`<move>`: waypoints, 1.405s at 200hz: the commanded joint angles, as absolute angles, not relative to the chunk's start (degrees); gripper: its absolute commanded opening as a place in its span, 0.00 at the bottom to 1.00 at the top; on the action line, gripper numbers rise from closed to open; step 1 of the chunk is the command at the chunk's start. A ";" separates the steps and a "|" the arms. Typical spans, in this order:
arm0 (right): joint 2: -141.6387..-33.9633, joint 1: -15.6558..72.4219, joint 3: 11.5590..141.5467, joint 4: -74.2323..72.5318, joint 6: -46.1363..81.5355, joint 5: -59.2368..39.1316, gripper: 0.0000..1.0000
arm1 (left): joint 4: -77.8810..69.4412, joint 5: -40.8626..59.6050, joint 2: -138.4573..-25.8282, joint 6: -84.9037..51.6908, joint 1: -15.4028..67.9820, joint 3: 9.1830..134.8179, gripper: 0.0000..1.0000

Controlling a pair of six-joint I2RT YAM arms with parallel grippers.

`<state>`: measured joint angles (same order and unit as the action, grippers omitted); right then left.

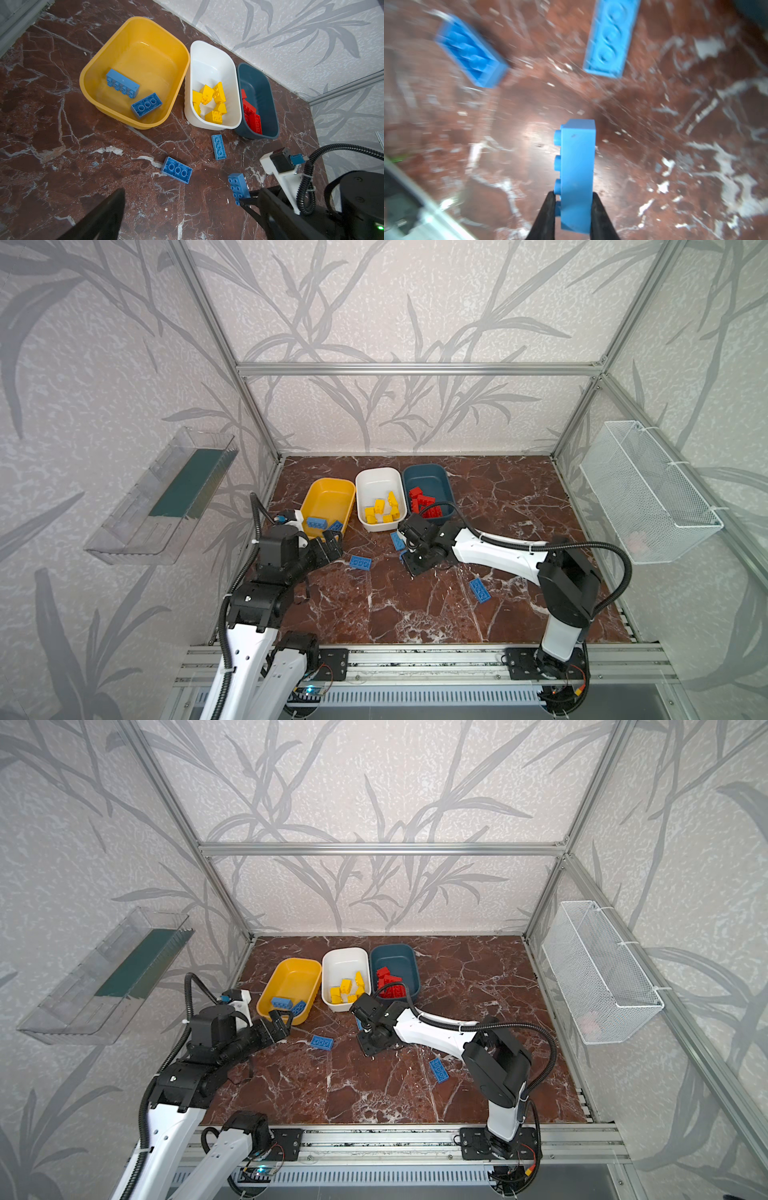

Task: Sort the legos into containers by color
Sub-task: 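Close the right gripper on the sideways blue brick and lift it, then carry the blue brick over the yellow tub and open the right gripper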

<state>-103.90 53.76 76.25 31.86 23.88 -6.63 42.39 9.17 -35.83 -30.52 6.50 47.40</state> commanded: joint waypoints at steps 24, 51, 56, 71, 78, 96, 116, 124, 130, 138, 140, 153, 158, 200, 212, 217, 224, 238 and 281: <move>-106.83 54.09 87.26 29.35 21.62 -17.43 0.18 | 45.86 7.55 -35.20 -29.92 6.78 53.49 0.99; -112.28 54.14 94.92 29.28 22.34 -20.47 0.18 | 47.68 8.23 -35.73 -30.03 7.03 57.04 0.99; -113.43 54.14 96.29 29.12 22.54 -21.00 0.18 | 47.81 8.33 -35.75 -29.98 7.23 57.36 0.99; -116.57 54.14 100.19 28.40 23.39 -22.51 0.18 | 47.99 8.38 -35.85 -30.21 7.63 57.83 0.99; -117.93 54.14 102.04 28.14 23.84 -23.04 0.18 | 48.00 8.26 -35.85 -30.11 7.81 57.83 0.99; -121.96 54.14 106.46 27.44 25.16 -23.55 0.18 | 47.74 6.93 -35.94 -29.47 8.55 56.69 0.99; -125.99 54.14 110.82 26.12 26.50 -24.21 0.18 | 47.19 4.20 -35.52 -28.83 9.43 54.26 0.99; -127.53 54.12 112.41 25.42 27.08 -24.25 0.18 | 47.05 3.16 -35.31 -28.79 9.82 53.34 0.99; -128.81 54.14 113.75 25.08 27.40 -24.09 0.18 | 46.89 2.70 -35.11 -28.74 10.06 52.81 0.99; -130.32 54.14 115.81 25.02 27.92 -24.08 0.18 | 46.72 2.26 -34.93 -28.89 10.39 52.14 0.99; -130.73 54.14 116.36 25.00 28.01 -24.08 0.18 | 46.68 2.15 -34.86 -28.89 10.44 52.06 0.99; -133.54 54.14 120.28 25.38 28.55 -24.34 0.18 | 46.37 1.70 -34.59 -28.83 11.06 51.22 0.99; -134.72 54.14 121.91 25.63 28.80 -24.35 0.18 | 46.24 1.39 -34.51 -28.85 11.22 50.90 0.99; -144.65 53.96 136.97 29.39 30.65 -24.08 0.19 | 45.45 -0.48 -34.09 -29.33 12.63 49.04 0.99; -147.13 53.81 141.32 30.99 30.93 -23.91 0.19 | 45.66 -0.67 -34.08 -29.23 13.00 49.20 0.99; -148.05 53.79 142.95 31.59 31.01 -23.84 0.20 | 45.82 -0.86 -34.02 -29.32 13.09 49.29 0.99; -149.16 53.70 145.07 32.12 31.18 -23.77 0.21 | 45.94 -1.10 -34.01 -29.51 13.27 49.25 0.99; -150.52 53.53 147.40 32.45 31.62 -23.49 0.25 | 45.90 -1.14 -34.01 -29.51 13.53 49.21 0.99; -150.04 53.09 147.48 31.19 32.12 -22.73 0.43 | 45.81 -1.40 -34.09 -29.70 13.71 48.96 0.99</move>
